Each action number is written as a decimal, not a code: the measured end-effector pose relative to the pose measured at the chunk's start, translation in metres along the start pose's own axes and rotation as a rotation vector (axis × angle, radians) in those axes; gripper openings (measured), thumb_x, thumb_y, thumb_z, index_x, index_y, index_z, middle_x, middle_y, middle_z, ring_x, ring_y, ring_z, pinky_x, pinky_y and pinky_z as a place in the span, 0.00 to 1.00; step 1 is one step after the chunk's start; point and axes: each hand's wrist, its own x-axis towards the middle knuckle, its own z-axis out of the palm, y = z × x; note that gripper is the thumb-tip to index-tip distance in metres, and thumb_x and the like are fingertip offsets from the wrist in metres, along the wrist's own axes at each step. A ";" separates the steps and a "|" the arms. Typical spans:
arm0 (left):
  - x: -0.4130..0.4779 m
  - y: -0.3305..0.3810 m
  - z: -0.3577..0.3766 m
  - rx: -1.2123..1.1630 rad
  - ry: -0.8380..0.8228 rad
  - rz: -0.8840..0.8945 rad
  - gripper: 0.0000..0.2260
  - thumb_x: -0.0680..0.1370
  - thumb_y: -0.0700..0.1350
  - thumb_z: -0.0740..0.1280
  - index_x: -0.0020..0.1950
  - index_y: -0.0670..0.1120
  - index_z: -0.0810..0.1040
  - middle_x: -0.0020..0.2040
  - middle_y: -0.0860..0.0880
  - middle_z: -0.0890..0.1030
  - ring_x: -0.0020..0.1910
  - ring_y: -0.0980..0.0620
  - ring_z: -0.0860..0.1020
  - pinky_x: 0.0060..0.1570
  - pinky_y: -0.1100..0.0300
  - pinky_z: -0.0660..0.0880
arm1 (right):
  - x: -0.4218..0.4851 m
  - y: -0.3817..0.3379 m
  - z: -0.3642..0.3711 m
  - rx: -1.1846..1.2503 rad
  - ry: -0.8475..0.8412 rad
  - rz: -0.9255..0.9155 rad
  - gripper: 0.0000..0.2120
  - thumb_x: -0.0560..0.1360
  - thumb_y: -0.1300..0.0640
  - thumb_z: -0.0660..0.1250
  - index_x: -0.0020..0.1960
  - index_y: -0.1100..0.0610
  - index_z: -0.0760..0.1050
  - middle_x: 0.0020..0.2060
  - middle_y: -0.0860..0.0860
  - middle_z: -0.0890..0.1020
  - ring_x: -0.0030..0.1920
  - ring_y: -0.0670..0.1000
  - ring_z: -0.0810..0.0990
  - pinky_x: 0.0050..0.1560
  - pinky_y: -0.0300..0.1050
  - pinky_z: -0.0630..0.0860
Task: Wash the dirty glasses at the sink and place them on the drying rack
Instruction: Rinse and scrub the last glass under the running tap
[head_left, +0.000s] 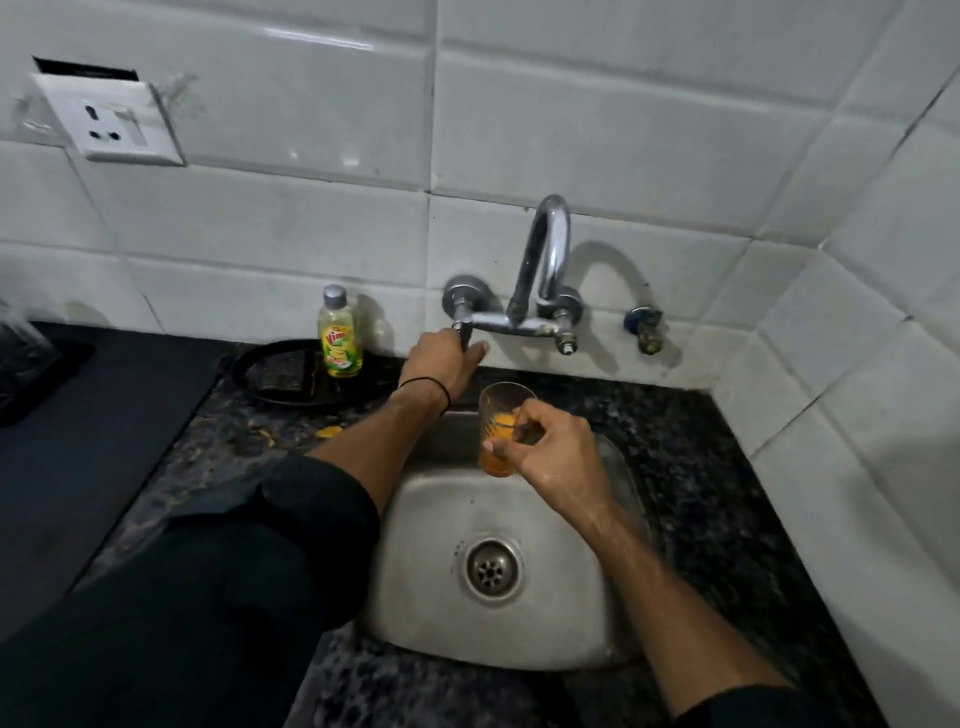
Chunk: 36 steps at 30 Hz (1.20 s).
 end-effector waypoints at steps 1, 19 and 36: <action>0.004 0.002 0.002 0.016 0.027 -0.017 0.19 0.82 0.56 0.62 0.55 0.39 0.79 0.52 0.38 0.81 0.51 0.36 0.79 0.45 0.51 0.73 | 0.002 0.003 -0.003 0.002 0.002 0.004 0.17 0.65 0.48 0.81 0.35 0.54 0.74 0.31 0.47 0.79 0.35 0.47 0.78 0.38 0.47 0.76; 0.004 -0.011 0.011 -0.291 0.055 -0.149 0.21 0.80 0.56 0.64 0.44 0.39 0.82 0.41 0.39 0.84 0.43 0.39 0.82 0.48 0.44 0.80 | 0.019 0.010 -0.009 0.013 0.008 -0.001 0.17 0.65 0.47 0.80 0.36 0.54 0.74 0.31 0.45 0.78 0.33 0.44 0.75 0.36 0.44 0.74; -0.065 -0.001 0.083 -1.653 -0.464 -0.734 0.13 0.81 0.49 0.61 0.52 0.42 0.80 0.44 0.43 0.82 0.42 0.47 0.82 0.40 0.56 0.82 | -0.004 0.014 -0.002 -0.438 0.160 -0.455 0.17 0.70 0.52 0.72 0.56 0.56 0.77 0.62 0.53 0.74 0.65 0.54 0.68 0.72 0.53 0.62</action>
